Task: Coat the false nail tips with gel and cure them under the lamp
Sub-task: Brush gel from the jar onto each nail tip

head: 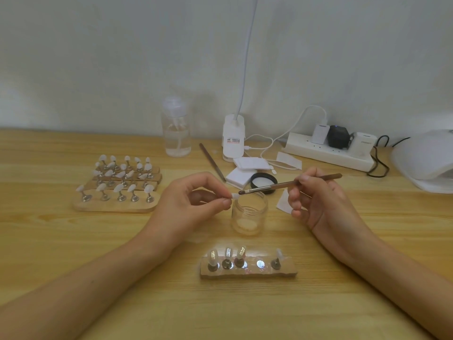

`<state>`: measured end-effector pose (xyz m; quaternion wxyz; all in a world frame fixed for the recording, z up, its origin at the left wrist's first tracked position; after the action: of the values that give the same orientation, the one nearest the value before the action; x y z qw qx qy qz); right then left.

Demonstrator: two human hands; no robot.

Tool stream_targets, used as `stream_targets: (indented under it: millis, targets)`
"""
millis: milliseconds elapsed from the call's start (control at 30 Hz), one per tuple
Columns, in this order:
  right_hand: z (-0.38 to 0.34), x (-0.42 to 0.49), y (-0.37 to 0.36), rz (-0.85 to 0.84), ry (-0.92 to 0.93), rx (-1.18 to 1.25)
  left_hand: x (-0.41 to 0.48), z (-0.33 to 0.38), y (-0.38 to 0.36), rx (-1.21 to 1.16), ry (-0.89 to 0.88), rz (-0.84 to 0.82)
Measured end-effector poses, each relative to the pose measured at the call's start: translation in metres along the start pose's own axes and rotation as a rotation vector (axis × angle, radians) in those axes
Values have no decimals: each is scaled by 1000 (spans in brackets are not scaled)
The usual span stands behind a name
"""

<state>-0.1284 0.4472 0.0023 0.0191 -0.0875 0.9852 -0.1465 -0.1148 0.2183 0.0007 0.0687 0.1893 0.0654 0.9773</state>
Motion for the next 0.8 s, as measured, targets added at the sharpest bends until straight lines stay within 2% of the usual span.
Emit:
stream_targets:
  millis: [300,500,700,800]
  targets:
    - [0,0,2,31,29,-22,0,0,0,9,-15,-2]
    - [0,-1,-1,-35,51,-46,1,0,0,1,-27,-12]
    - [1,0,2,37,50,-38,1,0,0,-4,-36,-18]
    - [-1,-1,1,6,68,-20,1,-1,0,-6,-38,-17]
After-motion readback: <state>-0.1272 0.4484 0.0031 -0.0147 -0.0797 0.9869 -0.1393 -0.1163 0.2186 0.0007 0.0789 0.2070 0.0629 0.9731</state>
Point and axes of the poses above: each hand's wrist, its own x-axis towards the middle knuckle, its own y-axis out of the back of the hand, z = x × y, the point moved 3 cm from there along x, towards the middle knuckle, and after that the axes turned 7 degrees about -y, right-handed, at the moved point
